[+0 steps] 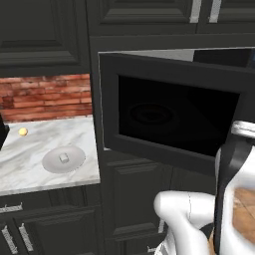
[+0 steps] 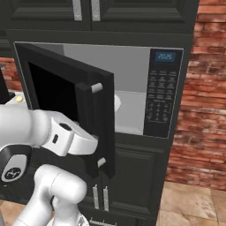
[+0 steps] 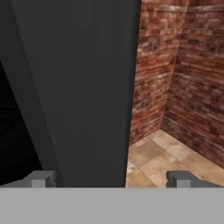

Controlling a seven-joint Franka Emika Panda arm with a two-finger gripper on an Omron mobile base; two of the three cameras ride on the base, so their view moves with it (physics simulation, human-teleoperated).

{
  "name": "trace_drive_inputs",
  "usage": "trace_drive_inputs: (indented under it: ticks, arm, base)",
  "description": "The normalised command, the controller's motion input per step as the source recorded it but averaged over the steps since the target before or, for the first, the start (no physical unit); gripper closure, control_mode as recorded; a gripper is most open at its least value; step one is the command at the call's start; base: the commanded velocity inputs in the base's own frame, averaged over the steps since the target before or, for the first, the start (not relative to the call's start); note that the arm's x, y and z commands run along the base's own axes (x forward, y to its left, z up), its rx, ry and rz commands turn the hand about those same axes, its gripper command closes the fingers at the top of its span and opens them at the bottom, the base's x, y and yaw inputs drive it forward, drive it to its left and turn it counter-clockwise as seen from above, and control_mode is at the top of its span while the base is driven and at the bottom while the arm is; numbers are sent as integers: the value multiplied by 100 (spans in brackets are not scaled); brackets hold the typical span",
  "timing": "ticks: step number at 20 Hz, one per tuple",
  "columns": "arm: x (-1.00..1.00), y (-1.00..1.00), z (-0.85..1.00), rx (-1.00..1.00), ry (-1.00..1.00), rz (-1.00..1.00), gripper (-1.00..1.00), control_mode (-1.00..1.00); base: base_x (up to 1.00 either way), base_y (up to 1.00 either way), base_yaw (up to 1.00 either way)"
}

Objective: Pick the marshmallow from the counter and place it in the microwave. Then turn on the microwave.

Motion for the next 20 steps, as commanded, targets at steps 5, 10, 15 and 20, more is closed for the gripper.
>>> trace_drive_inputs:
  ticks: [5, 10, 15, 20]
  arm:
    - [-30, -6, -29, -21, -23, -24, -100, -100]
    - [-65, -8, -14, -18, -25, -17, -100, -100]
    - [-77, -23, -2, -16, -25, -9, -100, -100]
    - [-78, -22, -7, -15, -22, -2, -100, -100]
  base:
    - [0, 0, 0]
    - [0, 0, 0]
    - [0, 0, 0]
    - [0, 0, 0]
